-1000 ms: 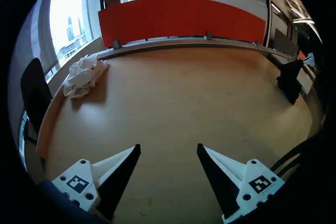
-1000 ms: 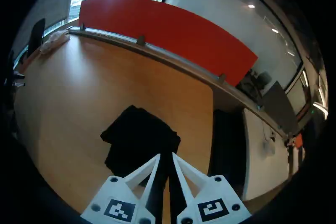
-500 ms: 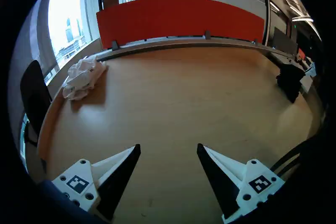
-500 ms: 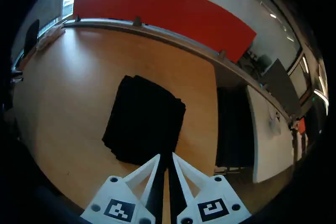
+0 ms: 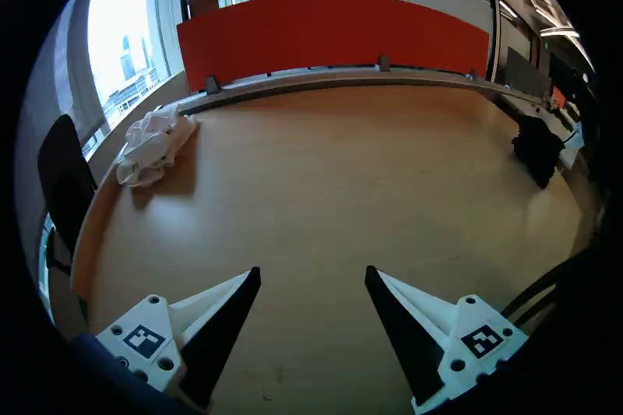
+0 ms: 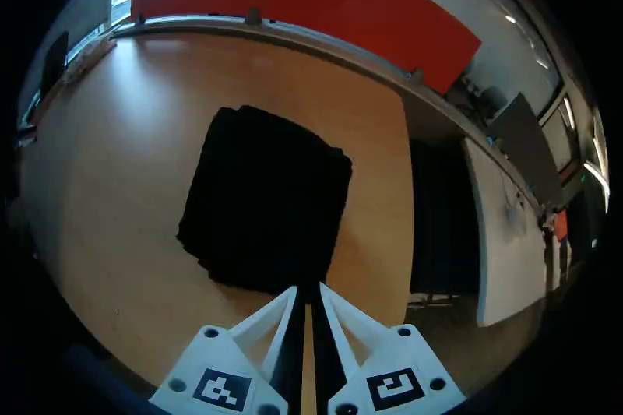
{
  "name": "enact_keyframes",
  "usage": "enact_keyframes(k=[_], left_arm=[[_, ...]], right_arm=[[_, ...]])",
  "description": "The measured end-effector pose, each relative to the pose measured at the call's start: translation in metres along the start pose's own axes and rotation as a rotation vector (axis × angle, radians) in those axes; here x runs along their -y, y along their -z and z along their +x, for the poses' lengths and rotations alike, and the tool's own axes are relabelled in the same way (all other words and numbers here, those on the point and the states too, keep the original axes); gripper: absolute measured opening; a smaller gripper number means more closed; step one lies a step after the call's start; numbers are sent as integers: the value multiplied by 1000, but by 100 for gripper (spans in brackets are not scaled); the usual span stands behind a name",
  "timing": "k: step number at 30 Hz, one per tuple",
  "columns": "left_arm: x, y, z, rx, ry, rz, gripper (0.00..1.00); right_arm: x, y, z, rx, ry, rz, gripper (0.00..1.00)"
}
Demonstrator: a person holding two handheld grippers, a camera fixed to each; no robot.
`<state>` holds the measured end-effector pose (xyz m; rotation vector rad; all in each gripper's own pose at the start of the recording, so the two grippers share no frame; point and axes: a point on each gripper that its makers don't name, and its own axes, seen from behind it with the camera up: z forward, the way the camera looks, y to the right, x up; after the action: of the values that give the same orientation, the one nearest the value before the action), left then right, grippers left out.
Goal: Fold towel
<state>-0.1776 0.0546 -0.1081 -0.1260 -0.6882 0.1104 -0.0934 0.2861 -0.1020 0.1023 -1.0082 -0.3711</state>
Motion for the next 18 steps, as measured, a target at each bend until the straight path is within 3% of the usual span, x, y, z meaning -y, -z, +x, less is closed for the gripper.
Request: enact_keyframes(k=[18], left_arm=[[7, 0, -1, 7, -3, 15, 100]], right_arm=[[0, -28, -12, 55, -38, -16, 5]])
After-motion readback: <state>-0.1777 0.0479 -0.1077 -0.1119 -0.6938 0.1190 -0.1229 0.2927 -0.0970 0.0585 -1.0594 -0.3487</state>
